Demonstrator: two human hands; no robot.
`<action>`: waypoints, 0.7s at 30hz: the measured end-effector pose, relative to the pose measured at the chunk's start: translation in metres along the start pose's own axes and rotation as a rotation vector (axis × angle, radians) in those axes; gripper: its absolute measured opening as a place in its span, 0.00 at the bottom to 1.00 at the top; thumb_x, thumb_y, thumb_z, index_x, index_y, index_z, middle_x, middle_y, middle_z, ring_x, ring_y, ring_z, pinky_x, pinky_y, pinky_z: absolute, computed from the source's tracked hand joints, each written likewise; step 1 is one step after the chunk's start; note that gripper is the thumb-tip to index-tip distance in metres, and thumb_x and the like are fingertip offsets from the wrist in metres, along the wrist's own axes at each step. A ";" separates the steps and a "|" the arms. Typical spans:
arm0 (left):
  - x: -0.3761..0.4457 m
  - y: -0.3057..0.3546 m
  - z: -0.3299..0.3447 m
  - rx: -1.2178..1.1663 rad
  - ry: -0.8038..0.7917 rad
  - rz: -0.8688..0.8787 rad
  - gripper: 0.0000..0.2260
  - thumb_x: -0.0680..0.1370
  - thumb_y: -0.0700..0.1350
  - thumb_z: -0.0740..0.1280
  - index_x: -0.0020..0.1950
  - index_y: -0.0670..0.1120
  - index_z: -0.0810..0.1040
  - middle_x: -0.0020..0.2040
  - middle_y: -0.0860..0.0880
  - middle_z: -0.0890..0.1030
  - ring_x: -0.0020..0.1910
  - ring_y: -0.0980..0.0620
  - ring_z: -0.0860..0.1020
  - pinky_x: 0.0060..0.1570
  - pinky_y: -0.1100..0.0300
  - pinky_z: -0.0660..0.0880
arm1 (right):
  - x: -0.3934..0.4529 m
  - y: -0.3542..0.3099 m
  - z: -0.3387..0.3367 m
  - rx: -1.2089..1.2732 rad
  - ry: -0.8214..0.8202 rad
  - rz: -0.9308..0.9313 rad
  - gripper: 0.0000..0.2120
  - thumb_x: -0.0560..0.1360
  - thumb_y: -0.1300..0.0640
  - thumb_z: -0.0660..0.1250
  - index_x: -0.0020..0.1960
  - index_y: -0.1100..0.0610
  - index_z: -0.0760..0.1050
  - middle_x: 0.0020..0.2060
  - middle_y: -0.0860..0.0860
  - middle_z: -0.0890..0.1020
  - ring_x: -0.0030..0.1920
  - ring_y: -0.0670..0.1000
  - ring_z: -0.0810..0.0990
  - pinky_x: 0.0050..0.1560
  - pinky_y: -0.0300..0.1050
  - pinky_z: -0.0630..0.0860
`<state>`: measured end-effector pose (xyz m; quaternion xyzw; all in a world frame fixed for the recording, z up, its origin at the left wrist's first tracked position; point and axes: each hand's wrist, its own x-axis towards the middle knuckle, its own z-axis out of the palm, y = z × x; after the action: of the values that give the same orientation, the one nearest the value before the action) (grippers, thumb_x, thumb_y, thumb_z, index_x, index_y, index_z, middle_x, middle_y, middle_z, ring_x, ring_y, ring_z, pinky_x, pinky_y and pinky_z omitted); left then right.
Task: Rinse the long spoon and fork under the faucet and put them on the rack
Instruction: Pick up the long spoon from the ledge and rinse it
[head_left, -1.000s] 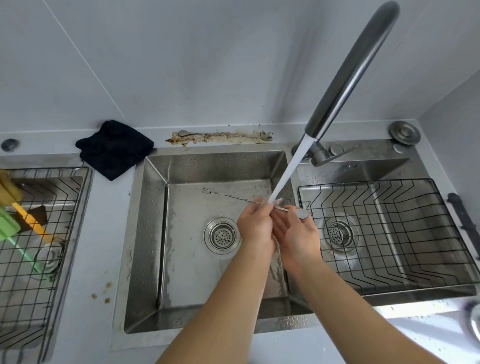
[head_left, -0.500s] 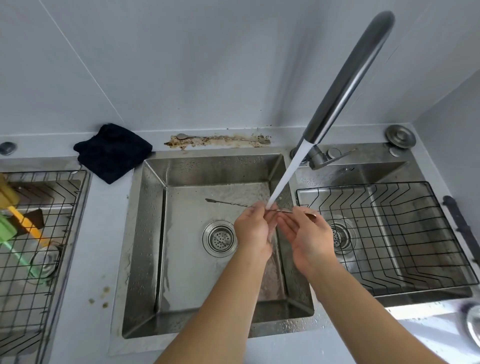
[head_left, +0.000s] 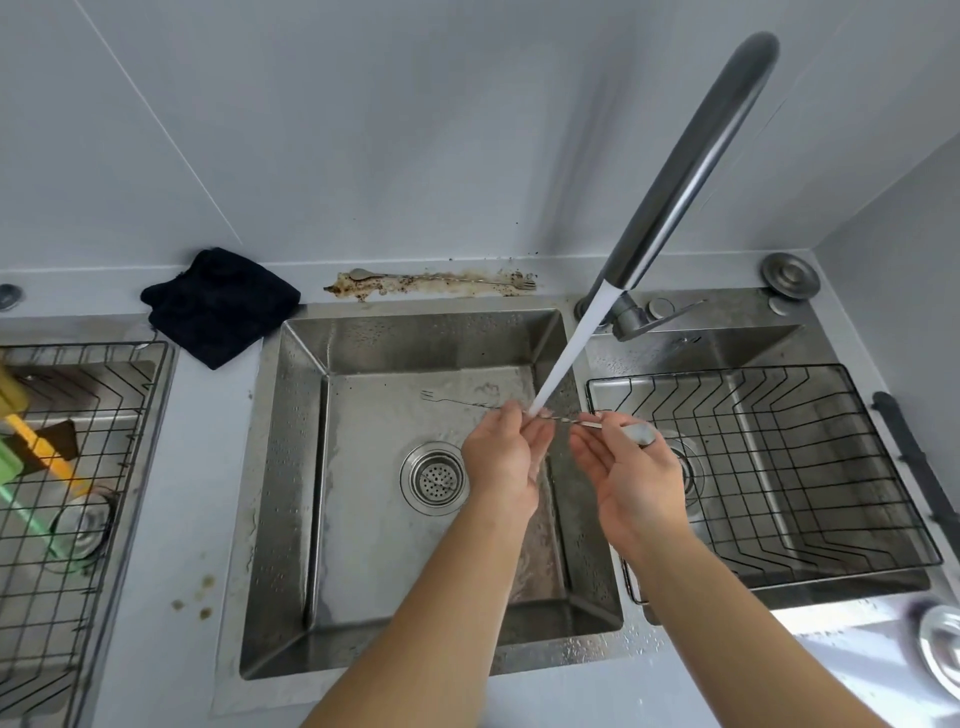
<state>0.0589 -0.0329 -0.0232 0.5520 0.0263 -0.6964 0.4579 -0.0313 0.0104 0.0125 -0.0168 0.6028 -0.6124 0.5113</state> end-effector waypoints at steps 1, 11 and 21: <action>0.000 0.001 0.000 -0.007 0.002 0.000 0.07 0.81 0.40 0.65 0.45 0.39 0.79 0.33 0.45 0.84 0.32 0.53 0.83 0.37 0.62 0.82 | 0.000 -0.002 -0.002 0.014 0.015 -0.001 0.01 0.79 0.65 0.63 0.50 0.63 0.74 0.46 0.61 0.82 0.46 0.56 0.85 0.52 0.48 0.82; -0.008 -0.007 0.002 0.031 -0.066 0.006 0.05 0.77 0.36 0.69 0.52 0.36 0.79 0.42 0.43 0.83 0.39 0.50 0.82 0.42 0.61 0.82 | 0.000 -0.003 -0.006 0.046 -0.015 0.064 0.09 0.81 0.61 0.62 0.47 0.66 0.77 0.40 0.60 0.86 0.45 0.55 0.86 0.50 0.45 0.82; -0.013 -0.004 0.006 0.083 -0.063 -0.014 0.05 0.79 0.40 0.68 0.46 0.39 0.80 0.37 0.45 0.82 0.32 0.53 0.81 0.30 0.64 0.79 | 0.003 -0.002 -0.011 0.077 -0.034 0.039 0.07 0.80 0.61 0.62 0.47 0.64 0.77 0.42 0.60 0.84 0.45 0.55 0.86 0.49 0.45 0.82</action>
<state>0.0517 -0.0259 -0.0129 0.5482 -0.0134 -0.7170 0.4304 -0.0409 0.0155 0.0088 0.0044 0.5701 -0.6248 0.5334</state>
